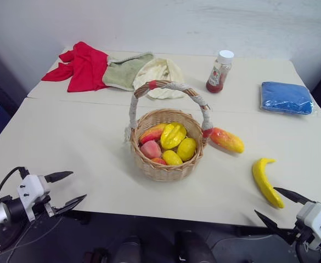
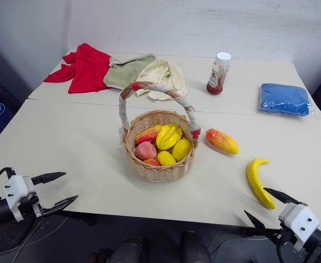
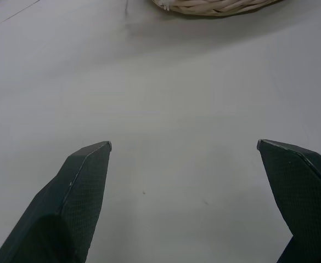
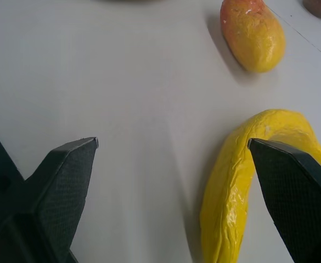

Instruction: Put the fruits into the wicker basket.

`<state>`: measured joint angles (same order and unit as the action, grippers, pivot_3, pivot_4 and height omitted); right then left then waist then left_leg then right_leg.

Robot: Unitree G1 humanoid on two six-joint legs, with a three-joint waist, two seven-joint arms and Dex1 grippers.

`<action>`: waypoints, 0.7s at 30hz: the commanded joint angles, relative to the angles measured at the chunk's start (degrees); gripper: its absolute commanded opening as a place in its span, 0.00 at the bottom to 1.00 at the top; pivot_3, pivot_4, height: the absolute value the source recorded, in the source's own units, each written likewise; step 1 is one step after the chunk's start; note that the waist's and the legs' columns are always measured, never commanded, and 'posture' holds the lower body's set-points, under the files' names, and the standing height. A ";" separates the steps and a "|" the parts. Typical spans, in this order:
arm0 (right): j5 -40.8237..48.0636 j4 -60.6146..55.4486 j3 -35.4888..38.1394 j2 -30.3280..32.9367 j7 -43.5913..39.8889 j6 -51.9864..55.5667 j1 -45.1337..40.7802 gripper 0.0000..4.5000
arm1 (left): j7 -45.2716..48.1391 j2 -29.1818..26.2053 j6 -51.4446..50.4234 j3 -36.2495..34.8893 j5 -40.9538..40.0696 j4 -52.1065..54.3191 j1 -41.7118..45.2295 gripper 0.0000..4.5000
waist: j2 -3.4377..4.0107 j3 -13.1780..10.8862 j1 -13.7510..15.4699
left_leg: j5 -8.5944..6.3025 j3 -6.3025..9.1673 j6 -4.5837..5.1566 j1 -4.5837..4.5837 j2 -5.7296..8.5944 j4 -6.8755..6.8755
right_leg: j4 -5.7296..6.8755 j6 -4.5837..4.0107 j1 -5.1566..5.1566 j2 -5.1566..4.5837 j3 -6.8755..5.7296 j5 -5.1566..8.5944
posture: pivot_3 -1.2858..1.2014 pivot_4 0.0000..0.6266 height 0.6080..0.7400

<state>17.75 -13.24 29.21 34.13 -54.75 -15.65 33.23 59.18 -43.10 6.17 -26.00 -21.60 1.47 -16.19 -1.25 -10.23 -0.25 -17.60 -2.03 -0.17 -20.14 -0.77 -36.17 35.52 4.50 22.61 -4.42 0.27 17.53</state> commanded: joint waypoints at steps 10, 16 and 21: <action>7.68 -8.40 -0.26 11.59 3.30 18.41 -13.65 1.00 | -0.90 -6.25 -31.19 -2.07 -23.88 12.75 4.72 1.00 | 0.10 -0.07 -0.96 | 0.02 -0.01 0.03 -0.03 -0.03 -0.22 | 0.11 0.04 0.00 -0.10 -0.03 -0.03 | 0.52 0.24 1.00; 4.57 2.62 -19.96 23.02 2.42 42.32 -43.55 1.00 | -3.22 -5.87 -36.70 3.26 -28.33 20.62 14.62 1.00 | 0.19 -0.10 -1.38 | 0.03 0.03 -0.01 -0.10 -0.03 -0.17 | 0.12 0.04 0.15 -0.05 -0.17 -0.02 | 0.52 0.24 1.00; -4.63 18.99 -32.36 16.10 3.62 42.38 -63.62 1.00 | -4.49 -4.01 -37.46 5.71 -28.68 23.36 18.89 1.00 | 0.24 -0.13 -1.42 | 0.03 -0.08 -0.08 -0.54 -0.03 -0.22 | 0.22 0.05 0.67 0.12 -0.11 -0.02 | 0.52 0.24 1.00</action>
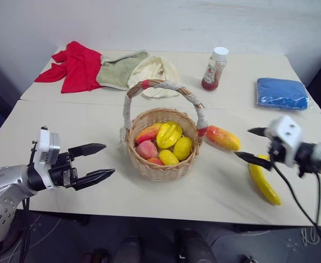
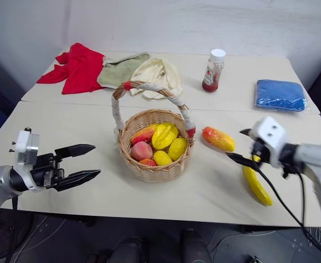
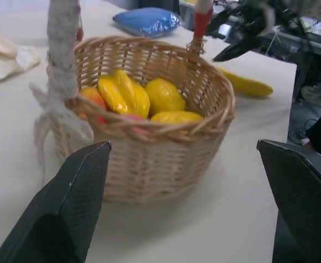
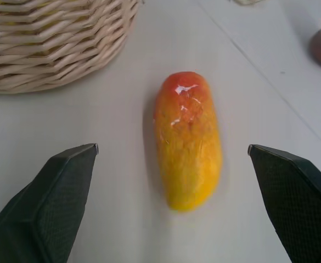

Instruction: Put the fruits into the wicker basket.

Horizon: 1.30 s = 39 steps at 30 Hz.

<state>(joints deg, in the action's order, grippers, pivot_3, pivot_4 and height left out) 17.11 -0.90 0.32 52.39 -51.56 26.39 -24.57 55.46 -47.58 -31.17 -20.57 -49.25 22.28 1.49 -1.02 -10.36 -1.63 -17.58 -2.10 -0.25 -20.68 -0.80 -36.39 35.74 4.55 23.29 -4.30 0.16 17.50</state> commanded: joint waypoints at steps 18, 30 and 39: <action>1.88 3.58 -0.19 7.99 -24.66 2.27 -3.88 0.56 | -0.44 1.56 -1.42 2.43 -3.70 8.89 6.77 1.00 | 0.16 -0.10 1.37 | -0.14 -0.02 0.26 -0.78 0.03 -0.96 | 0.21 0.31 0.34 0.03 0.03 -0.17 | 0.52 0.24 1.00; 20.61 -29.82 -3.12 -14.82 4.42 28.55 -13.69 0.56 | 5.77 -0.96 -3.00 1.79 -4.39 0.04 7.22 1.00 | 0.12 -0.11 -1.21 | -0.05 -0.03 -0.09 -0.42 -0.19 -0.93 | 0.43 0.32 0.33 0.43 0.28 -0.19 | 0.52 0.24 1.00; 11.80 -23.70 -10.13 -28.06 17.65 27.18 -18.30 0.86 | 10.56 -1.78 -0.23 1.95 -0.42 -3.19 6.41 1.00 | 0.07 -0.09 0.09 | -0.05 0.03 -0.07 -0.99 0.12 -0.98 | 0.32 0.19 0.67 -0.13 0.06 -0.12 | 0.52 0.24 1.00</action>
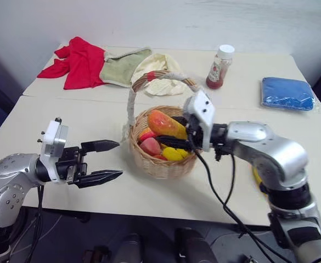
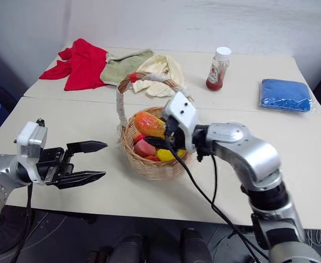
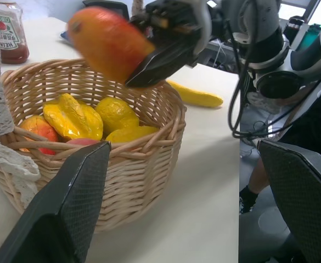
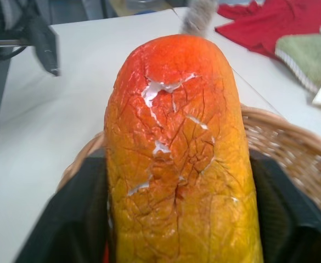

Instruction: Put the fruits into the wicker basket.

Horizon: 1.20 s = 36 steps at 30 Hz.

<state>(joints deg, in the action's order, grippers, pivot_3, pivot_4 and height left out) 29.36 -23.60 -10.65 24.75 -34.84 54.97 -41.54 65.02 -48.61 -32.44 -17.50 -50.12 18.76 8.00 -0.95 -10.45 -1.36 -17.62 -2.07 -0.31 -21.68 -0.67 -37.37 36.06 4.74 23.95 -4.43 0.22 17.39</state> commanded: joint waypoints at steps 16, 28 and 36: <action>13.23 -20.04 46.59 16.66 -16.48 -11.77 47.80 0.99 | -1.05 6.00 5.61 7.73 4.31 8.27 5.06 1.00 | -0.04 0.02 1.22 | -0.34 0.01 0.60 0.02 -0.04 -0.15 | -0.38 0.32 -0.36 0.02 -0.26 -0.17 | 0.52 0.24 1.00; -2.62 3.08 65.21 2.87 -26.17 -47.16 84.07 0.99 | 3.41 8.68 10.79 14.53 10.80 -0.07 10.47 1.00 | -0.02 0.03 0.34 | -0.40 -0.27 0.51 1.37 -0.17 0.24 | -0.54 0.21 -1.50 0.34 0.11 -0.10 | 0.52 0.24 1.00; 3.96 -2.28 60.14 3.35 -21.46 -43.94 83.19 0.99 | 4.91 8.81 12.47 14.92 12.52 -1.67 10.66 1.00 | -0.01 0.03 -0.52 | -0.48 -0.24 0.38 1.42 -0.28 0.29 | -0.51 0.09 -1.48 0.22 0.12 -0.03 | 0.52 0.24 1.00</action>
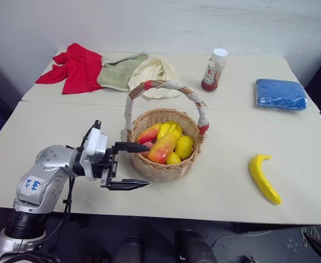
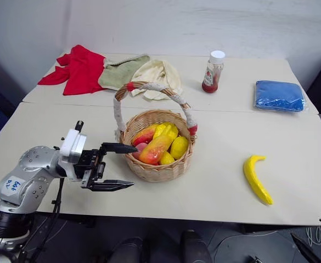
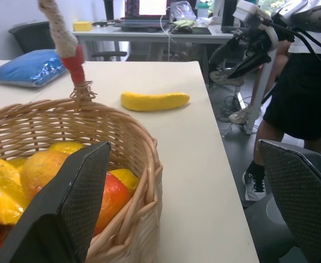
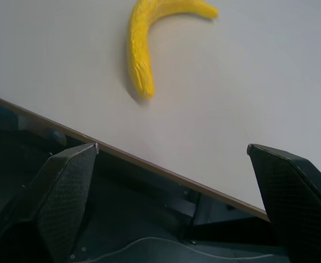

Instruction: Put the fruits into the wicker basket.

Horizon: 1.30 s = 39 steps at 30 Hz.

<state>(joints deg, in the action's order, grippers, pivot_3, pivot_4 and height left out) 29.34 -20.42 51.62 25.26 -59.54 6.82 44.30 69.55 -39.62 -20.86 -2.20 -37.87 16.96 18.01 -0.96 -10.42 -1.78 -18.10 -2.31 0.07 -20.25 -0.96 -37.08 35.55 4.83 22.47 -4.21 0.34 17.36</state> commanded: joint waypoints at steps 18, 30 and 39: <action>-3.37 7.52 -25.83 17.95 14.37 25.12 -27.53 0.85 | -3.56 -1.07 -0.34 -2.64 -0.67 4.81 -3.22 1.00 | 0.05 0.01 1.65 | 0.00 0.16 0.04 -0.25 0.13 -0.09 | -0.01 -0.05 0.20 -0.15 -0.21 0.03 | 0.52 0.24 1.00; 13.03 3.31 -17.22 30.89 -10.82 26.60 -30.32 0.08 | -5.79 -2.92 -1.69 -6.90 -2.58 9.35 -8.52 1.00 | 0.04 -0.02 1.56 | 0.00 0.13 0.07 -0.20 0.09 -0.09 | -0.03 0.03 0.13 0.00 -0.20 0.00 | 0.52 0.24 1.00; 27.15 -12.07 -40.00 36.49 -3.67 43.15 -59.82 0.08 | -9.71 -1.20 -0.14 -12.23 -2.85 8.47 -14.35 1.00 | -0.08 -0.22 0.50 | -0.01 0.22 -0.02 -0.18 -0.07 -0.06 | -0.06 0.03 0.16 0.05 -0.24 0.00 | 0.52 0.24 1.00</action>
<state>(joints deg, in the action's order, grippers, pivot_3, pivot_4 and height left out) 56.35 -31.94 14.83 62.45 -66.04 48.07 -12.83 61.53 -41.14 -21.30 -11.98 -38.93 24.08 3.44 -1.04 -10.64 -1.28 -18.11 -2.08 0.04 -20.48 -1.02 -37.16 35.46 4.85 22.67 -4.20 0.09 17.36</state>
